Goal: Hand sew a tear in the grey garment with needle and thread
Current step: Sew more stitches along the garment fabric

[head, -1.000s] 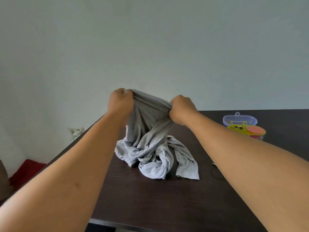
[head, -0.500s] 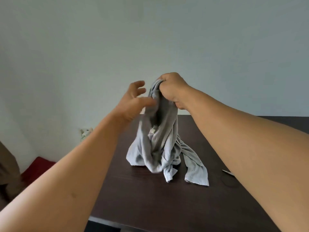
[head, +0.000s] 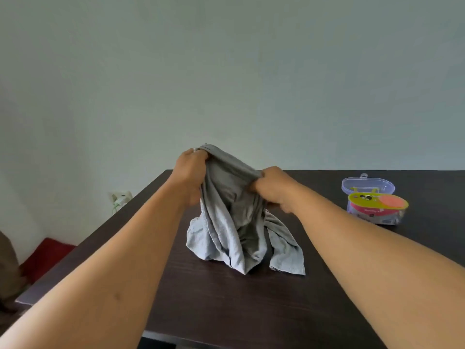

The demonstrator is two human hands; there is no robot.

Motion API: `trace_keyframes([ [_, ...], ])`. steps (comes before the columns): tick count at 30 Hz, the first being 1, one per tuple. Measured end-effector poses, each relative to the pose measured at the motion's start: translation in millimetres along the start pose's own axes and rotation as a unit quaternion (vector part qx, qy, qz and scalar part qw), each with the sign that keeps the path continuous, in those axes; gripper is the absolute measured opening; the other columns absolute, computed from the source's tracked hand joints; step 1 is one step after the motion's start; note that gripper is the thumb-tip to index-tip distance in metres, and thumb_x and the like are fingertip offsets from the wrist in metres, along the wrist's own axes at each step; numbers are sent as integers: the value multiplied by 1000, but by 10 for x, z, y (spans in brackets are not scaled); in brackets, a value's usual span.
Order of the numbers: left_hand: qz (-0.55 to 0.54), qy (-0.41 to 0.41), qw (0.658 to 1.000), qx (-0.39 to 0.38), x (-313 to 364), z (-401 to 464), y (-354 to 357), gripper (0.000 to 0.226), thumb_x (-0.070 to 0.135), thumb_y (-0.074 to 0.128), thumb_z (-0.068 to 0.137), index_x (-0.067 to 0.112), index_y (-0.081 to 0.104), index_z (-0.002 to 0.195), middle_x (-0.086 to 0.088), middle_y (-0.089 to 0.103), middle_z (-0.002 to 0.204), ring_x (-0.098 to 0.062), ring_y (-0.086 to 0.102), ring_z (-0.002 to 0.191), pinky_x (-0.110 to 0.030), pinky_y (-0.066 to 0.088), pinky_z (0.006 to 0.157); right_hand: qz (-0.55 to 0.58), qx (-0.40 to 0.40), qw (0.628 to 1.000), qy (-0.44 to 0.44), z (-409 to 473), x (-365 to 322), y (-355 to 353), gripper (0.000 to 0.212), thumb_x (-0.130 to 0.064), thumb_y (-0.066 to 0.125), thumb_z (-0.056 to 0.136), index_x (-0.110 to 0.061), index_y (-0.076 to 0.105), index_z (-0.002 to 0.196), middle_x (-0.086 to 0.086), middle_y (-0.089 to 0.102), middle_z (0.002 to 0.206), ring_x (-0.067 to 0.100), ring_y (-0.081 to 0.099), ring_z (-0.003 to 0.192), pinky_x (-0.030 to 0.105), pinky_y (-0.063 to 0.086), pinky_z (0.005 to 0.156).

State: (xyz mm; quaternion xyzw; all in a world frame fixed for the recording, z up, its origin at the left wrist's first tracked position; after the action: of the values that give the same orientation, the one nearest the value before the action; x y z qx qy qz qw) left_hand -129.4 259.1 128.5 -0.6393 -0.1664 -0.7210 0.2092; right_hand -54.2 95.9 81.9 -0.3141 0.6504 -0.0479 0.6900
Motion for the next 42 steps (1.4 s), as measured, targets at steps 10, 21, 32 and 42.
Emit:
trace_keyframes([
  [10,-48,29,989,-136,524,55,-109,70,17,71,58,-9,62,122,-25,67,111,-34,66,97,-53,52,96,144,78,971,-174,104,-1376,-681,29,-1,46,90,-8,72,101,14,74,100,30,71,93,48,60,82],
  [21,146,-22,978,-147,-240,30,-151,13,12,69,87,10,77,97,-15,77,96,-34,74,92,-49,59,88,-283,-127,945,-98,-114,-404,-49,25,-26,89,65,-13,73,78,-2,67,64,16,62,59,30,51,64],
  [32,33,-81,984,-158,-394,-52,-115,20,8,59,97,-2,70,110,-21,75,105,-34,73,97,-41,61,80,11,-202,977,-62,-135,-158,70,31,-27,83,76,-4,71,93,8,71,70,21,68,57,27,56,55],
  [42,20,-131,973,-188,-423,-90,-198,36,28,70,86,2,70,110,-21,74,107,-32,74,93,-41,62,81,224,-108,968,-15,-89,-223,-40,32,-10,62,85,-14,46,57,6,43,54,14,42,43,18,34,42],
])
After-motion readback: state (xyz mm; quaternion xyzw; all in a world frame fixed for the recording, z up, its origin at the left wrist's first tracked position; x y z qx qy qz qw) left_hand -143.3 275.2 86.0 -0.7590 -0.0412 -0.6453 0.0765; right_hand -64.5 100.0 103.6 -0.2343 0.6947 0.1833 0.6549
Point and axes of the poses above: each hand's wrist, its own z-axis towards the middle knuckle, its own y-axis out of the palm, x = y × z, the point moved 4 cm from there along z, towards the middle knuckle
